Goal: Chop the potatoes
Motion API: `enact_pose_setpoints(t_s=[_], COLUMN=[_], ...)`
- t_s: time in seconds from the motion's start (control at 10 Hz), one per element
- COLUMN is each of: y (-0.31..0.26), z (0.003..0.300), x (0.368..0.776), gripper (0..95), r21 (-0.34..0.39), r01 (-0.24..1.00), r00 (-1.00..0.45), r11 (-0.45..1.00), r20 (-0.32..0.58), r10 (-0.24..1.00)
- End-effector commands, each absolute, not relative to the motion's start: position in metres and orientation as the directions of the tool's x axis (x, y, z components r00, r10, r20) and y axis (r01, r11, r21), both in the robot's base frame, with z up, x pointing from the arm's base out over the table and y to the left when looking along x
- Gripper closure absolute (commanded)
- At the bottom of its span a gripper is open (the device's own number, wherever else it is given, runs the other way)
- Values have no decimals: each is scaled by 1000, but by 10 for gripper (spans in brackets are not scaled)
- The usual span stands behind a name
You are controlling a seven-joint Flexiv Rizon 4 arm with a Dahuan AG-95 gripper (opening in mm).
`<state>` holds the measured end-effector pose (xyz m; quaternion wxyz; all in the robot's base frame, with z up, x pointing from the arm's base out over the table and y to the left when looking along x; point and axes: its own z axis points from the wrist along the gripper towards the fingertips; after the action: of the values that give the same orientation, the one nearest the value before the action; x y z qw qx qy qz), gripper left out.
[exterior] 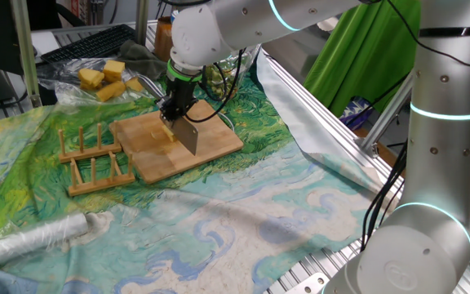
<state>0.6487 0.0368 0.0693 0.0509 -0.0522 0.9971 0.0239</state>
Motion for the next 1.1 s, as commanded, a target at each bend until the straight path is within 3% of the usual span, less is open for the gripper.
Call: enact_pose_setpoints(t_s=[0.1, 0.4, 0.8, 1.1], y=[38, 42, 52, 52], z=[73, 74, 37, 41], x=[648, 650, 650, 649], gripper=[950, 950, 950, 950], r21=[41, 32, 54, 47], r01=[-105, -111, -96, -98], r00=[-990, -989, -986, -986], r11=[994, 993, 994, 994], r20=[-102, -100, -143, -141], r10=[-100, -108, -87, -90])
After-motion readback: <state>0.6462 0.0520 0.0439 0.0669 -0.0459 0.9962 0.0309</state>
